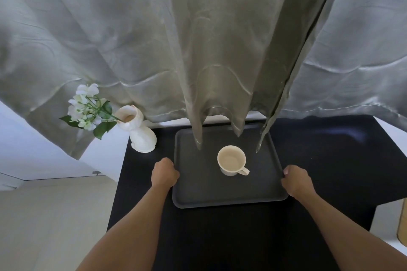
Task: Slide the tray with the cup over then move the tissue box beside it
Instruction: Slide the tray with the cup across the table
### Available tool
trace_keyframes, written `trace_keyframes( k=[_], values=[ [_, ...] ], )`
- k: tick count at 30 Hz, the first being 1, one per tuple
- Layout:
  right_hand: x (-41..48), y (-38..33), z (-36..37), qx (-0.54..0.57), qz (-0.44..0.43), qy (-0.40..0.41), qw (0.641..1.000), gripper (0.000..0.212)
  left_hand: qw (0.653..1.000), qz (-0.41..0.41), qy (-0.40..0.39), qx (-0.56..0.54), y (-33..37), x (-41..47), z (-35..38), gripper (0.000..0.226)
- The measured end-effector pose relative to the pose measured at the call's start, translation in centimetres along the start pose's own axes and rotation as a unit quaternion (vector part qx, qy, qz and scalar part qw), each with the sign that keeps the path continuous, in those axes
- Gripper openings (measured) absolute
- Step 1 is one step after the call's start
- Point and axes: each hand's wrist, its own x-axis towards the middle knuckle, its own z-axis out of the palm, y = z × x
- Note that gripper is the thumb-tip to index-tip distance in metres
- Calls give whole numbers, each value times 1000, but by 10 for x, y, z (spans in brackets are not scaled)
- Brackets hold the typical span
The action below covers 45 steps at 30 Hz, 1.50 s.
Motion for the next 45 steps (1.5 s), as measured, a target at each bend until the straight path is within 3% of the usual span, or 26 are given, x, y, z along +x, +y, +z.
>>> trace_keyframes(
  k=[8,14,23,35,41,45],
  values=[
    [12,-9,-2,8,6,10,1000,11,1000,8,0,3,7,16,-2,5],
    [18,-12,-1,-11,8,26,1000,11,1000,11,-3,-6,12,23,-6,10],
    [28,-14,2,-22,-53,21,998,55,999,19,12,-24,11,24,-4,15],
    [34,-18,2,-25,-67,18,997,54,999,24,15,-19,5,22,0,8],
    [13,-9,-10,-23,-62,52,997,71,990,67,111,-50,12,-18,12,21],
    [-10,3,-29,-24,-54,76,995,71,983,120,115,-79,28,-55,27,30]
  ],
)
